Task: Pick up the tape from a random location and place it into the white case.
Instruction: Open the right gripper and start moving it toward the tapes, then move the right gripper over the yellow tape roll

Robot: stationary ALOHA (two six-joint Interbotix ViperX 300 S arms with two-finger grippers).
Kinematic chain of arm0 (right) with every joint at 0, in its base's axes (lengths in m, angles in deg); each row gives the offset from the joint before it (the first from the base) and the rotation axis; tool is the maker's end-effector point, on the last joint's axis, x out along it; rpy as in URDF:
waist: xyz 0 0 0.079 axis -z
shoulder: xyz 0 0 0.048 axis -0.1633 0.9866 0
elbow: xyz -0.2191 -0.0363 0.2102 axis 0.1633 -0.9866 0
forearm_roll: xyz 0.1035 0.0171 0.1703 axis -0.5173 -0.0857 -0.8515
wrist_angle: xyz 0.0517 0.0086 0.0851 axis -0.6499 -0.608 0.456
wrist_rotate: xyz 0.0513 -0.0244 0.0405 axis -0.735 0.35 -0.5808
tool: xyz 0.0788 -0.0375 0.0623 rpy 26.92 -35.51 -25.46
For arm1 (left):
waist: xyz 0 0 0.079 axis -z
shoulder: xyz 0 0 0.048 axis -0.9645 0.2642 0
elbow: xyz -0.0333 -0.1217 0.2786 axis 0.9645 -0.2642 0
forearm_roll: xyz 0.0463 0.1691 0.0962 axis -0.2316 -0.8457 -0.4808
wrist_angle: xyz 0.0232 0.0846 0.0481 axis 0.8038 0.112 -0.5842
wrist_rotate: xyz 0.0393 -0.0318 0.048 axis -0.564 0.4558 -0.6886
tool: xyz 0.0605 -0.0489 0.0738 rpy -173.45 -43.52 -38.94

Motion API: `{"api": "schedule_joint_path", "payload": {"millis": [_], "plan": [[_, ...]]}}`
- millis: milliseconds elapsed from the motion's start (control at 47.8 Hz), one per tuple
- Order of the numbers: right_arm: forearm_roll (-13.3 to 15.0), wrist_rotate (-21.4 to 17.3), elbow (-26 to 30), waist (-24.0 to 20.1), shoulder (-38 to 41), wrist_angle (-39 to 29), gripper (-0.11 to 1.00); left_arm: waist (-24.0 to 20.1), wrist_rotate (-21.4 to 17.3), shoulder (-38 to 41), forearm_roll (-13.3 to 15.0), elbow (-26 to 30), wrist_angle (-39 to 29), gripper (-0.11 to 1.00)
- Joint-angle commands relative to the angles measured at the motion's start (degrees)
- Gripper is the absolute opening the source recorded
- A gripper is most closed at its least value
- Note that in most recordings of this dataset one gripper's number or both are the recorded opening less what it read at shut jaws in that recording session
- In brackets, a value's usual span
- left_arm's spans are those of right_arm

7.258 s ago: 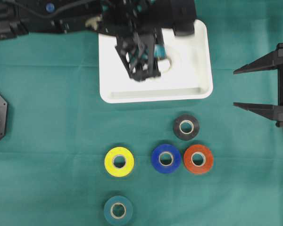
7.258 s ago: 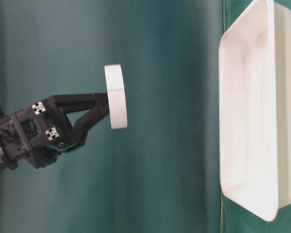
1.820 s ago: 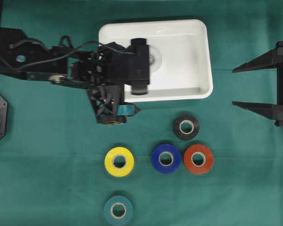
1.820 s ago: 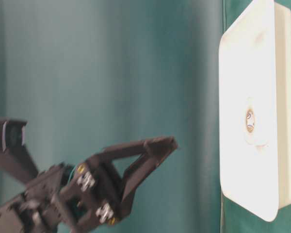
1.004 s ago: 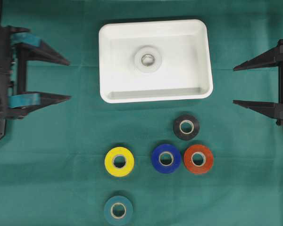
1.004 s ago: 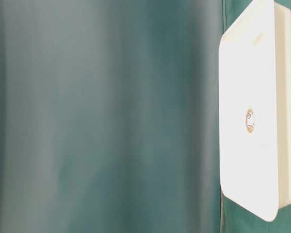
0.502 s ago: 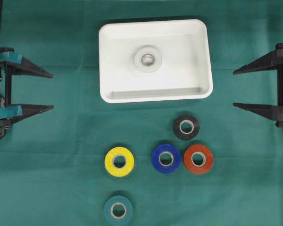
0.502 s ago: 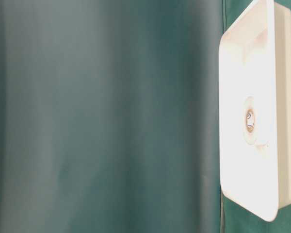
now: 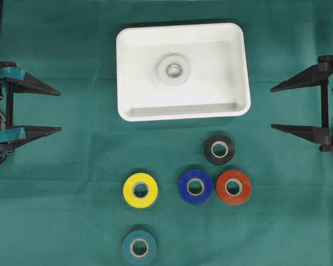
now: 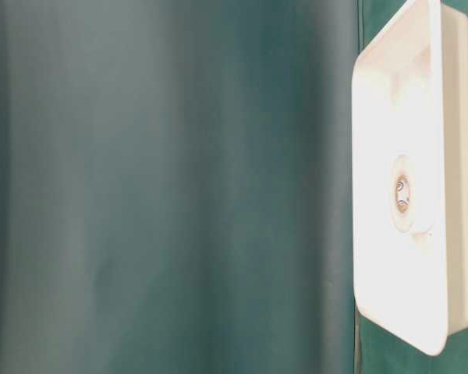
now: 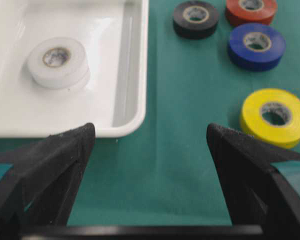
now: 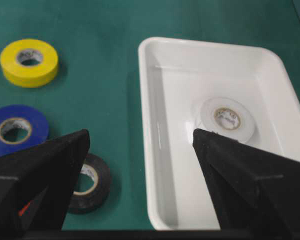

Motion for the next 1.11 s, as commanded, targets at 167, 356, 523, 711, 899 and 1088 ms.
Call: {"api": "schedule_joint_path", "payload": {"millis": [167, 356, 523, 711, 899, 1088], "plan": [[-0.44, -0.53, 0.70, -5.27, 0.26, -0.44, 0.91, -0.18, 0.26, 0.53, 0.35, 0.79, 0.53, 0.94], [-1.32, -0.62, 0.70, -9.14, 0.35, -0.79, 0.91, -0.18, 0.26, 0.53, 0.35, 0.79, 0.79, 0.94], [-1.41, -0.53, 0.79, -9.14, 0.44, -0.62, 0.91, -0.18, 0.26, 0.44, 0.35, 0.79, 0.97, 0.94], [-1.41, -0.53, 1.14, -9.14, 1.58, 1.05, 0.91, -0.18, 0.35, 0.53, 0.35, 0.79, 0.97, 0.94], [-1.41, -0.53, 2.46, -9.14, 5.63, 4.31, 0.91, -0.18, 0.35, 0.53, 0.35, 0.79, 0.97, 0.94], [-1.41, -0.53, 6.06, -9.14, 12.57, 8.09, 0.91, -0.18, 0.35, 0.53, 0.44, 0.79, 0.97, 0.94]]}}
